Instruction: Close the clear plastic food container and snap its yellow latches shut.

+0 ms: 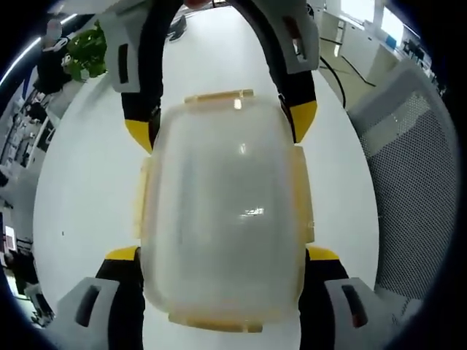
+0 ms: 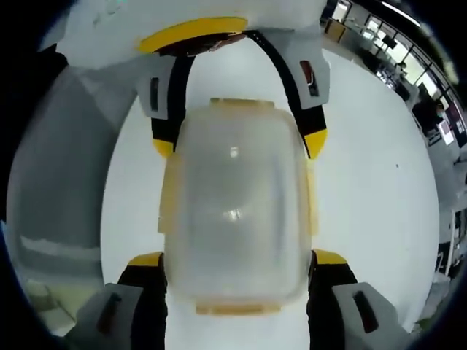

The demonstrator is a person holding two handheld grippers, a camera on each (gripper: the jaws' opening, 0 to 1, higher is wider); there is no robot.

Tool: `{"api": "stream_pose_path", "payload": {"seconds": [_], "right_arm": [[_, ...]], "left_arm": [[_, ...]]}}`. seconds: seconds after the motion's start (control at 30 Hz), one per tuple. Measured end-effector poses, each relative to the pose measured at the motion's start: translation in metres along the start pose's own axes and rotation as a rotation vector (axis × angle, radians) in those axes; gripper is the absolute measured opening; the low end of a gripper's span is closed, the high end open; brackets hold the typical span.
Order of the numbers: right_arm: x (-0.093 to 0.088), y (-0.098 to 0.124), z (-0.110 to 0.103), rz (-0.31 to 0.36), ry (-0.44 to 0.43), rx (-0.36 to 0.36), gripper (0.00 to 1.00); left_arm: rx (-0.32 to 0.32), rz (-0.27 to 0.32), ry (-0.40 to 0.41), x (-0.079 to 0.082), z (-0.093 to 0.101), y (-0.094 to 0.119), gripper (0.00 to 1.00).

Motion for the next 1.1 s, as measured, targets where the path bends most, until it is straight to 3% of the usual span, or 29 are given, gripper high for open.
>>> {"api": "stream_pose_path", "payload": {"seconds": [0.2,0.5,1.1], "right_arm": [[0.017,-0.007,-0.001,-0.029,0.017,-0.003,0.8],[0.033,-0.013,-0.001,0.007,0.013,-0.003,0.8],[0.065,-0.027,-0.004,0.011,-0.008,-0.013,0.82]], "left_arm": [[0.002,-0.001,0.007,-0.014,0.0,0.004,0.89],[0.005,-0.003,0.018,-0.032,0.002,0.01,0.89],[0.003,-0.017,0.024,-0.062,0.006,0.02,0.89]]}}
Point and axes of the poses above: the point that each gripper's makers call its tool centre point, and the gripper's own axes: y roughly backward along the fingers, z roughly to its right, x roughly out of its top, the point moved 10 cm from there along y, roughly backward along the fingers, and after that the axes turned 11 degrees about -x, right-handed, at the moved point
